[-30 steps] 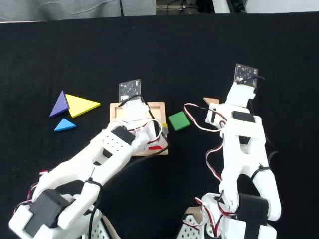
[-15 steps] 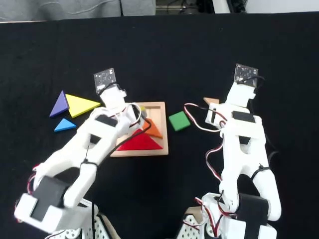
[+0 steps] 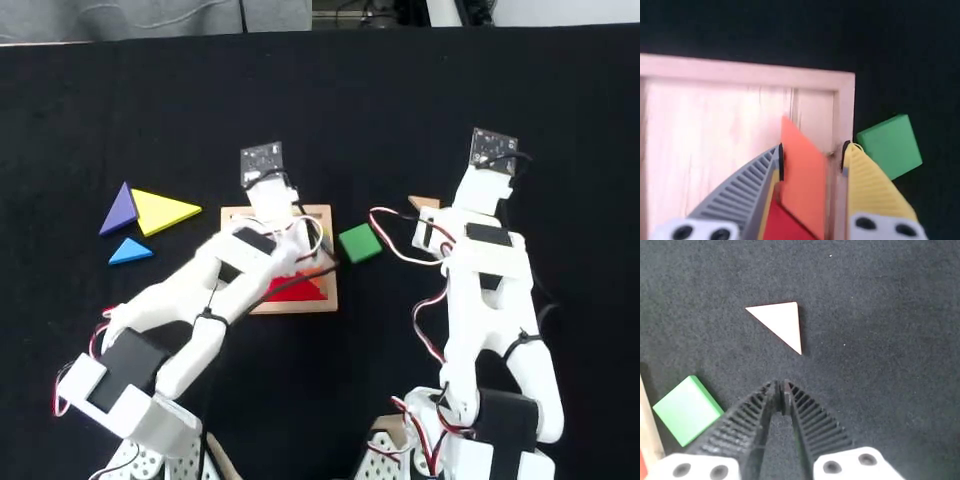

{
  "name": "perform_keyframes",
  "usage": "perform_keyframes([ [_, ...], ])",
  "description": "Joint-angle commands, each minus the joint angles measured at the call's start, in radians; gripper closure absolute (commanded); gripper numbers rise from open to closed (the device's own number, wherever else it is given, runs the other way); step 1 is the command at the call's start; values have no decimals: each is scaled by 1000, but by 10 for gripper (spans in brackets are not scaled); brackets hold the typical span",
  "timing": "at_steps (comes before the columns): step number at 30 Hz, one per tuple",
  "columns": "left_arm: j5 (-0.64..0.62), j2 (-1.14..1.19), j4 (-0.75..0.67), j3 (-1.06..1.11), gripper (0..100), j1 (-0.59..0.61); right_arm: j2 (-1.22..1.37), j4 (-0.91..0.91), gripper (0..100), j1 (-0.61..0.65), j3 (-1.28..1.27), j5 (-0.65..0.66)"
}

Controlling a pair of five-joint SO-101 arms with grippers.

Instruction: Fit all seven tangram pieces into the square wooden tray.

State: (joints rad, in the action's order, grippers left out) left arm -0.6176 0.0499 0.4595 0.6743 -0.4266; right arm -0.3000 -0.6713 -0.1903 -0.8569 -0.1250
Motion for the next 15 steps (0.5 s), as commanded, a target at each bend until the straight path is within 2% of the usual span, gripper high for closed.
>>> perform_keyframes([
  [1, 0, -9, 58, -61, 788, -30, -42, 18, 984, 15, 79, -5],
  [8, 0, -107, 166, -65, 788, -41, -44, 18, 984, 15, 79, -5],
  [15, 0, -239, 160, -65, 788, -28, -41, 18, 985, 15, 79, -5],
])
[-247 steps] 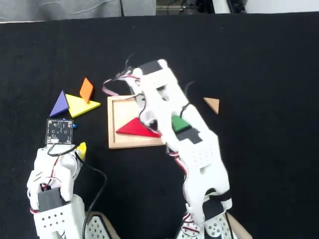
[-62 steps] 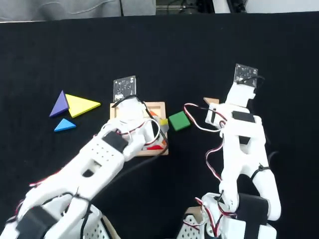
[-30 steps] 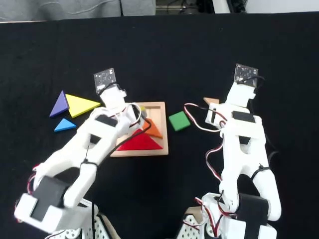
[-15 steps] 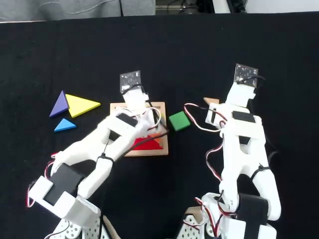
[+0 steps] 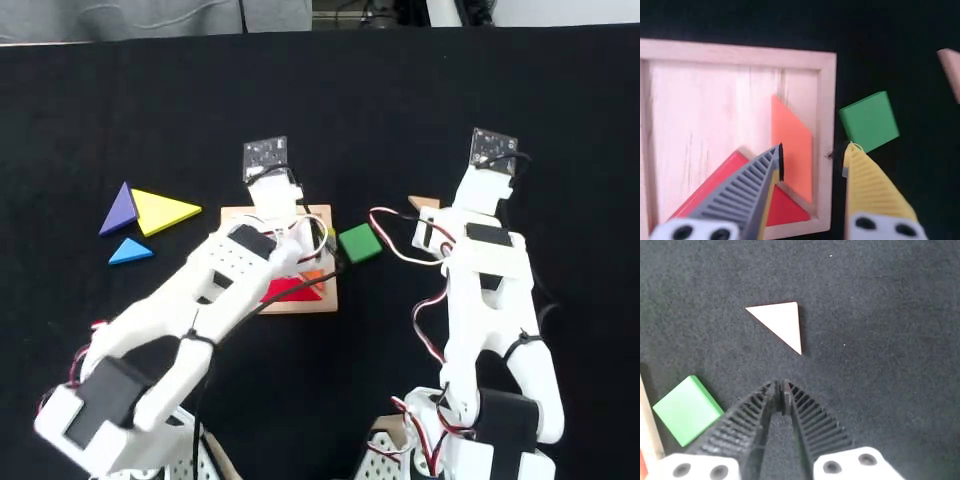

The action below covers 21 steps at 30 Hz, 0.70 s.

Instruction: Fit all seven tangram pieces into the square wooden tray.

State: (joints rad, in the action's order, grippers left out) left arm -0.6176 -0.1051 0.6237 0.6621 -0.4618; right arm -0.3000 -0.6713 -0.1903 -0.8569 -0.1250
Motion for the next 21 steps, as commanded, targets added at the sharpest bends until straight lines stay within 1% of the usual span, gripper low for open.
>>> perform_keyframes([
  [1, 0, -86, -21, -58, 788, 27, -39, 18, 985, 15, 79, -5],
  [6, 8, -61, -224, -10, 788, 179, -38, 18, 985, 15, 79, -5],
  [9, 64, -8, -278, -4, 788, 226, -38, 18, 985, 15, 79, -5],
  [11, 87, 37, -281, -7, 788, 220, -38, 18, 985, 15, 79, -5],
  [14, 84, 109, -284, -19, 795, 199, -38, 18, 985, 15, 79, -5],
  [19, 91, 163, -279, -36, 913, 136, -38, 18, 985, 15, 79, -5],
  [21, 91, 153, -273, -30, 927, 117, -38, 18, 985, 15, 79, -5],
])
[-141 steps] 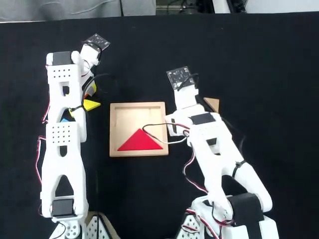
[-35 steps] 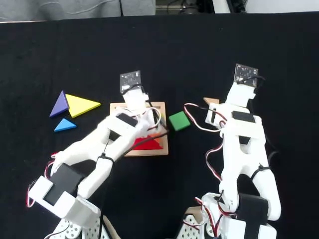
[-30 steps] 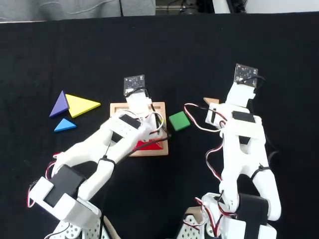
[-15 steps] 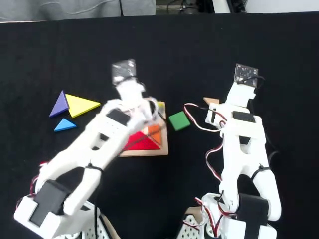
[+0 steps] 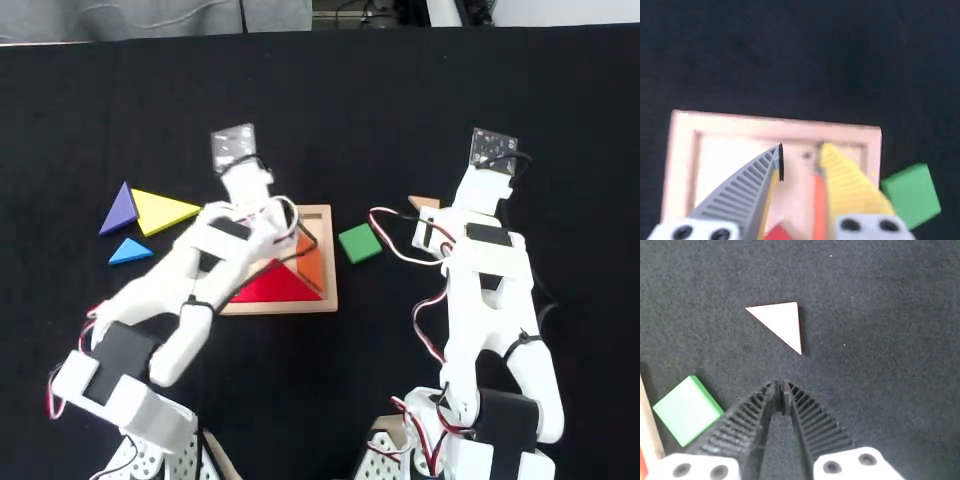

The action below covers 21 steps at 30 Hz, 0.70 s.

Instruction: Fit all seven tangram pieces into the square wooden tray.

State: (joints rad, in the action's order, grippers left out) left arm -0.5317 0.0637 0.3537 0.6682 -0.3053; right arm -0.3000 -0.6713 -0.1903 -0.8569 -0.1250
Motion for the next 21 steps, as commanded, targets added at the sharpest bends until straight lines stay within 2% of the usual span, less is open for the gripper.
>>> perform_keyframes([
  [1, 5, -18, 14, -39, 927, -44, -38, 18, 985, 15, 79, -5],
  [8, 0, -11, 9, -48, 927, -54, -39, 18, 985, 15, 79, -5],
  [16, 2, -9, 2, -50, 927, -140, -38, 18, 985, 15, 79, -5],
  [21, 5, -9, -31, -45, 927, -136, -38, 18, 985, 15, 79, -5],
])
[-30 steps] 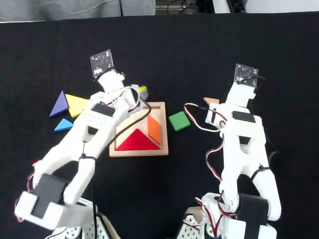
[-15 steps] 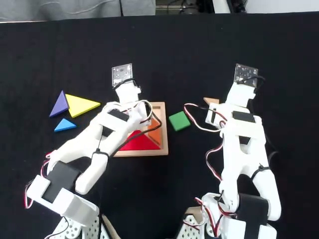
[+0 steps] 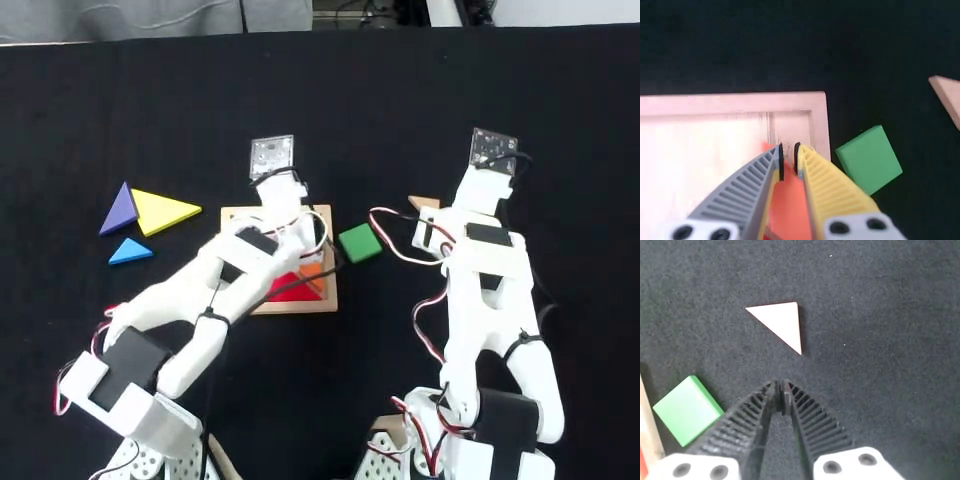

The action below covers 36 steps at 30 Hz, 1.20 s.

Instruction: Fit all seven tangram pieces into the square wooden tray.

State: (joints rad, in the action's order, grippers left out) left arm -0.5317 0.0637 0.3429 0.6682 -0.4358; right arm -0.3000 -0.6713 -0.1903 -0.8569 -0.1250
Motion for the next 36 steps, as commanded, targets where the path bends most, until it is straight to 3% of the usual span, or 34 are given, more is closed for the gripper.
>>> perform_keyframes([
  [1, 5, -9, -20, -42, 927, -8, -38, 18, 985, 15, 79, -5],
  [12, 2, -8, -20, -85, 927, 108, -38, 18, 984, 15, 79, -5],
  [20, 0, 115, -15, -133, 928, 82, -38, 18, 984, 15, 79, -5],
  [25, -3, 132, 100, -200, 931, 81, -38, 18, 984, 15, 79, -5],
  [36, -51, 130, 261, -208, 931, -39, -38, 18, 984, 15, 79, -5],
])
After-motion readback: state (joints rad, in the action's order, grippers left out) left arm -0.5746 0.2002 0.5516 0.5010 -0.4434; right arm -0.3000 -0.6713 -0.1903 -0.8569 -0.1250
